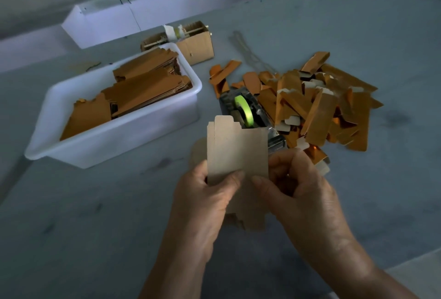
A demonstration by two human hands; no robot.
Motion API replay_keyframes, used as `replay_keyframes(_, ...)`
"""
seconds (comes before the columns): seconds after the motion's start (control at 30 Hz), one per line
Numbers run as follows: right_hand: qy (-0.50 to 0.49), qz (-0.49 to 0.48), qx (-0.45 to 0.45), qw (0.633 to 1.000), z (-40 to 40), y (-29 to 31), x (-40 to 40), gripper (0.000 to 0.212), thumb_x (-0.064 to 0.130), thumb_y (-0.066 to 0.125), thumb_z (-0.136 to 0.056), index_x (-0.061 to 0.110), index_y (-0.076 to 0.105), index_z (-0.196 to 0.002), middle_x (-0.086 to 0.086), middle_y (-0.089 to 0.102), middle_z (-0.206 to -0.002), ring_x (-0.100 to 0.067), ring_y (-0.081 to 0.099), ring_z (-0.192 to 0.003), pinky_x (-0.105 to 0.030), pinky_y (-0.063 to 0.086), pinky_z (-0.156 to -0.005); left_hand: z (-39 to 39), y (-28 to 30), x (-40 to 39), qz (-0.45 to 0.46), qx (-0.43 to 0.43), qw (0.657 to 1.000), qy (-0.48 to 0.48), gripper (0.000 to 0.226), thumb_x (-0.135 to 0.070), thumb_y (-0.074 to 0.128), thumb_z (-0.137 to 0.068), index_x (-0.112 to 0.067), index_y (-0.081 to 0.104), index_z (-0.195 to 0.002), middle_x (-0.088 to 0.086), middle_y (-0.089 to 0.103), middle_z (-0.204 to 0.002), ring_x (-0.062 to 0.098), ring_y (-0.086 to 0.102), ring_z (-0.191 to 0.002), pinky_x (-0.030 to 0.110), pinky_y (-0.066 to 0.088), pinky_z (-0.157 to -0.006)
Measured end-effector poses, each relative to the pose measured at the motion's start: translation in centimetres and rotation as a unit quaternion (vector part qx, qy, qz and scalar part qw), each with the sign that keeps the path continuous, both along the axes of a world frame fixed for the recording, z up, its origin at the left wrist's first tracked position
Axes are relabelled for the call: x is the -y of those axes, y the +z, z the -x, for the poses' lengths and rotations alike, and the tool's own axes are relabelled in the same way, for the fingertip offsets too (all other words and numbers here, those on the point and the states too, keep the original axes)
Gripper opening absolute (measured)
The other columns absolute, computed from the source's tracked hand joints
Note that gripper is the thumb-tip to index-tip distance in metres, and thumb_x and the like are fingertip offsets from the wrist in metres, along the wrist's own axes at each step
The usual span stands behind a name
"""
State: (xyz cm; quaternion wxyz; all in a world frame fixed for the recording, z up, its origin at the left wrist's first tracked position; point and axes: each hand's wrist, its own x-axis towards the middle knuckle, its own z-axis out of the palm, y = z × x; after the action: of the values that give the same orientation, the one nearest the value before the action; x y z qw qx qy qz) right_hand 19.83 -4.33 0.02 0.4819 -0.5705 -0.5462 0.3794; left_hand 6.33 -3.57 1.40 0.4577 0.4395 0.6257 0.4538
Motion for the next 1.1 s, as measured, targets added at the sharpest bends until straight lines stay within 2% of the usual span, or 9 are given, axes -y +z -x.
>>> replay_keyframes(0.2,0.096,-0.018,-0.074,0.992,1.1,0.5,0.6,0.023,0.053,0.056,-0.074,0.036,0.05,-0.087,0.005,0.064,-0.075,-0.012,0.063,-0.057,-0.023,0.052,-0.049,0.2,-0.2,0.7,-0.003,0.001,1.0,0.004,0.017,-0.028,0.079,-0.065,-0.027,0.074,-0.081,0.0,0.073,-0.069,0.017,0.069,-0.063,0.033,0.055,-0.055)
replay_keyframes(0.3,0.134,-0.026,-0.089,0.987,1.7,0.3,0.6,0.018,0.049,0.056,-0.078,0.035,0.051,-0.088,0.004,0.064,-0.07,-0.013,0.064,-0.058,-0.023,0.052,-0.052,0.6,0.0,1.0,0.0,0.008,1.0,-0.021,0.003,-0.02,0.075,-0.076,-0.022,0.072,-0.075,0.0,0.064,-0.056,0.013,0.059,-0.051,0.026,0.045,-0.045)
replay_keyframes(0.43,0.107,-0.002,-0.084,0.991,2.0,-0.1,0.2,0.013,0.044,0.057,-0.077,0.036,0.054,-0.088,0.005,0.067,-0.072,-0.012,0.066,-0.061,-0.027,0.054,-0.054,1.2,0.4,1.0,-0.007,0.011,0.998,-0.068,0.031,-0.043,0.059,-0.075,-0.013,0.068,-0.077,0.01,0.062,-0.065,0.022,0.059,-0.062,0.037,0.047,-0.061)
replay_keyframes(0.5,0.098,0.011,-0.081,0.992,1.9,-0.4,-0.2,0.012,0.041,0.057,-0.077,0.037,0.054,-0.088,0.006,0.068,-0.073,-0.01,0.067,-0.062,-0.026,0.055,-0.054,1.1,0.6,1.1,-0.022,-0.021,0.995,-0.094,0.043,-0.053,0.056,-0.078,-0.011,0.065,-0.076,0.013,0.059,-0.066,0.021,0.058,-0.062,0.034,0.047,-0.063)
replay_keyframes(0.63,0.103,0.055,-0.089,0.989,1.6,-0.4,-0.4,0.016,0.043,0.057,-0.072,0.035,0.057,-0.086,0.002,0.07,-0.074,-0.015,0.069,-0.063,-0.034,0.058,-0.057,1.5,0.7,1.1,-0.031,-0.08,0.991,-0.107,0.024,-0.041,0.058,-0.09,-0.022,0.07,-0.082,0.008,0.067,-0.068,0.014,0.06,-0.061,0.023,0.044,-0.057)
replay_keyframes(0.73,0.083,0.061,-0.092,0.99,0.9,0.0,-0.4,0.029,0.054,0.056,-0.063,0.034,0.058,-0.084,0.004,0.069,-0.074,-0.012,0.068,-0.064,-0.029,0.057,-0.057,2.2,0.8,0.9,-0.003,-0.06,0.986,-0.156,0.021,-0.035,0.055,-0.092,-0.023,0.072,-0.09,0.013,0.071,-0.084,0.024,0.068,-0.077,0.04,0.052,-0.069)
replay_keyframes(0.87,0.121,0.132,-0.157,0.971,-0.2,0.5,-0.6,0.046,0.055,0.059,-0.059,0.024,0.065,-0.092,0.001,0.071,-0.08,-0.014,0.069,-0.077,-0.033,0.055,-0.073,2.1,1.3,1.1,0.045,0.001,0.972,-0.229,0.021,-0.042,0.061,-0.089,-0.027,0.074,-0.096,-0.001,0.074,-0.081,0.013,0.069,-0.077,0.028,0.051,-0.071)
replay_keyframes(0.97,0.136,0.177,-0.23,0.947,-0.4,0.6,-0.5,0.031,0.039,0.062,-0.065,0.02,0.071,-0.088,-0.009,0.07,-0.084,-0.023,0.068,-0.082,-0.041,0.053,-0.083,1.6,1.0,1.4,0.058,0.011,0.978,-0.201,0.018,-0.045,0.069,-0.08,-0.031,0.071,-0.092,-0.002,0.074,-0.084,0.014,0.07,-0.082,0.029,0.052,-0.073)
replay_keyframes(1.1,0.111,0.157,-0.222,0.956,-0.1,0.6,-0.5,0.028,0.038,0.06,-0.066,0.022,0.07,-0.087,-0.005,0.071,-0.079,-0.019,0.069,-0.078,-0.038,0.055,-0.079,0.9,0.7,1.9,-0.005,-0.04,0.992,-0.116,0.032,-0.054,0.067,-0.062,-0.028,0.069,-0.081,-0.001,0.07,-0.071,0.015,0.067,-0.069,0.03,0.053,-0.064)
